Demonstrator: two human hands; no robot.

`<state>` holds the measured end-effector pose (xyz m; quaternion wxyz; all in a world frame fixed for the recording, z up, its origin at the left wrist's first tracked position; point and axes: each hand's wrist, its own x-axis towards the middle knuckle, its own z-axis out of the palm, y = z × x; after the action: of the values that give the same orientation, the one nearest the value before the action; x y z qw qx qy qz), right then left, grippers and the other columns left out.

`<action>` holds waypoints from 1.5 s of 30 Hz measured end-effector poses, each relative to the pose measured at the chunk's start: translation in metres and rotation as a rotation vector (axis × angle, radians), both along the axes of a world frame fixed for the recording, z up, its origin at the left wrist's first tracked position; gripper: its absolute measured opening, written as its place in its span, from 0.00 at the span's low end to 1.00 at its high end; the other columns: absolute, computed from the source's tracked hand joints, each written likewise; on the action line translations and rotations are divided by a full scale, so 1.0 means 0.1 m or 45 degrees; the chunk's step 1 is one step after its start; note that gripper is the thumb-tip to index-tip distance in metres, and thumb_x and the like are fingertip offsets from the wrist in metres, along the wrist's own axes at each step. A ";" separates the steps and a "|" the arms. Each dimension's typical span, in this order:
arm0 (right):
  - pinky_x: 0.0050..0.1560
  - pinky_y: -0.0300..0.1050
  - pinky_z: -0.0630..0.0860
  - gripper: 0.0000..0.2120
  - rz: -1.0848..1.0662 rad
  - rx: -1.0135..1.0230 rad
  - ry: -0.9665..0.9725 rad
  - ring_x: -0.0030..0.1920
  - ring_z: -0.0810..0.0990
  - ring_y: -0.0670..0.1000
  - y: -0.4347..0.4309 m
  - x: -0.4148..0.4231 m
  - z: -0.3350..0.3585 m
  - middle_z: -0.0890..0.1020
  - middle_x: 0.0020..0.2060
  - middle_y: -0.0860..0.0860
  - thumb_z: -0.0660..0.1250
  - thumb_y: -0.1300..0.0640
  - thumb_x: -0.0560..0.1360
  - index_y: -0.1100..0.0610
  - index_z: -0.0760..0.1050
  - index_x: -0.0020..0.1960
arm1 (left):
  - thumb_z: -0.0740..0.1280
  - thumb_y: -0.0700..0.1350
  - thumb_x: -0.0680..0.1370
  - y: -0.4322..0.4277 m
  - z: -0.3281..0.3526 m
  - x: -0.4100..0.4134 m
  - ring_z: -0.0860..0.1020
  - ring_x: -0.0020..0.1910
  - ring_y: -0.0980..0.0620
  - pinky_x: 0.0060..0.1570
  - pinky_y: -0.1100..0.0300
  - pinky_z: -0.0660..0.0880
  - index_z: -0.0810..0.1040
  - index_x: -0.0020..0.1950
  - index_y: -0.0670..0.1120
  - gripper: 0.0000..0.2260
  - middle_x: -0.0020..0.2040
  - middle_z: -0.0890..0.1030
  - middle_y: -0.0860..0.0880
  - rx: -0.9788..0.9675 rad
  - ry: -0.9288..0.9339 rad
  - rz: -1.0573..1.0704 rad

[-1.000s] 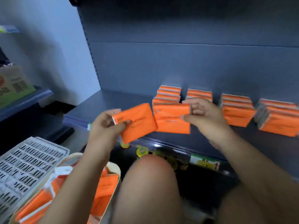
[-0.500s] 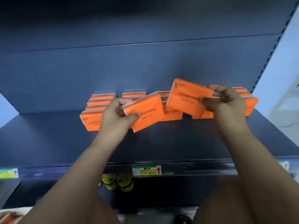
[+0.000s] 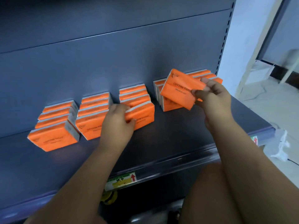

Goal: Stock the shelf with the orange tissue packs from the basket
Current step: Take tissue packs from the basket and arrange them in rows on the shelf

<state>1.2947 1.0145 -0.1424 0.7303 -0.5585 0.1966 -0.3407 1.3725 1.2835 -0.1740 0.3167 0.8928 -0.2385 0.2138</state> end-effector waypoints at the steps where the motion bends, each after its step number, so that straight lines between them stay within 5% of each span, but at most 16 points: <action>1: 0.60 0.63 0.81 0.21 0.002 -0.002 0.007 0.50 0.85 0.54 -0.03 0.01 -0.02 0.84 0.50 0.54 0.73 0.68 0.70 0.56 0.80 0.61 | 0.77 0.37 0.71 -0.01 -0.01 0.03 0.79 0.58 0.42 0.59 0.55 0.73 0.82 0.60 0.42 0.18 0.58 0.80 0.44 0.057 -0.025 0.025; 4: 0.59 0.61 0.82 0.20 0.021 -0.043 0.038 0.53 0.86 0.55 -0.09 0.02 -0.05 0.85 0.50 0.54 0.72 0.70 0.72 0.58 0.80 0.62 | 0.75 0.37 0.71 -0.05 0.00 0.06 0.75 0.57 0.36 0.59 0.47 0.73 0.82 0.60 0.41 0.18 0.57 0.80 0.41 0.215 -0.113 0.094; 16: 0.44 0.38 0.79 0.21 0.134 -0.231 0.073 0.43 0.84 0.43 -0.23 -0.05 -0.10 0.85 0.42 0.46 0.70 0.75 0.71 0.52 0.82 0.54 | 0.72 0.34 0.72 -0.16 0.03 0.12 0.73 0.58 0.36 0.60 0.43 0.74 0.82 0.60 0.40 0.16 0.56 0.81 0.40 0.387 -0.206 0.101; 30: 0.46 0.42 0.81 0.21 0.161 -0.249 0.116 0.46 0.85 0.46 -0.23 -0.03 -0.13 0.86 0.45 0.49 0.70 0.74 0.71 0.51 0.81 0.55 | 0.70 0.33 0.70 -0.14 -0.04 0.10 0.72 0.62 0.34 0.57 0.41 0.74 0.82 0.59 0.39 0.17 0.56 0.82 0.40 0.342 -0.283 0.194; 36: 0.43 0.38 0.81 0.23 0.209 -0.193 0.107 0.44 0.86 0.44 -0.22 -0.05 -0.13 0.86 0.41 0.47 0.67 0.77 0.71 0.55 0.80 0.58 | 0.68 0.36 0.73 -0.40 -0.01 -0.23 0.71 0.67 0.36 0.68 0.43 0.70 0.80 0.64 0.40 0.18 0.62 0.81 0.42 0.206 -0.421 0.108; 41: 0.48 0.43 0.82 0.26 0.382 -0.158 0.139 0.46 0.86 0.49 -0.25 -0.06 -0.11 0.87 0.42 0.50 0.66 0.79 0.70 0.56 0.78 0.60 | 0.71 0.41 0.77 -0.80 -0.09 -0.64 0.72 0.64 0.54 0.61 0.60 0.71 0.73 0.74 0.49 0.25 0.61 0.79 0.54 -0.103 0.084 -0.248; 45: 0.53 0.47 0.83 0.21 0.317 -0.280 0.196 0.51 0.87 0.51 -0.28 -0.08 -0.14 0.88 0.47 0.53 0.69 0.77 0.71 0.59 0.81 0.58 | 0.70 0.41 0.78 -0.91 -0.17 -0.65 0.75 0.63 0.61 0.54 0.59 0.78 0.68 0.76 0.57 0.29 0.65 0.74 0.62 -0.348 0.503 -0.393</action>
<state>1.2867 0.9866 -0.1560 0.6842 -0.6794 0.1429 -0.2235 1.3075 1.1930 -0.1913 0.5033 0.8192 -0.2743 0.0151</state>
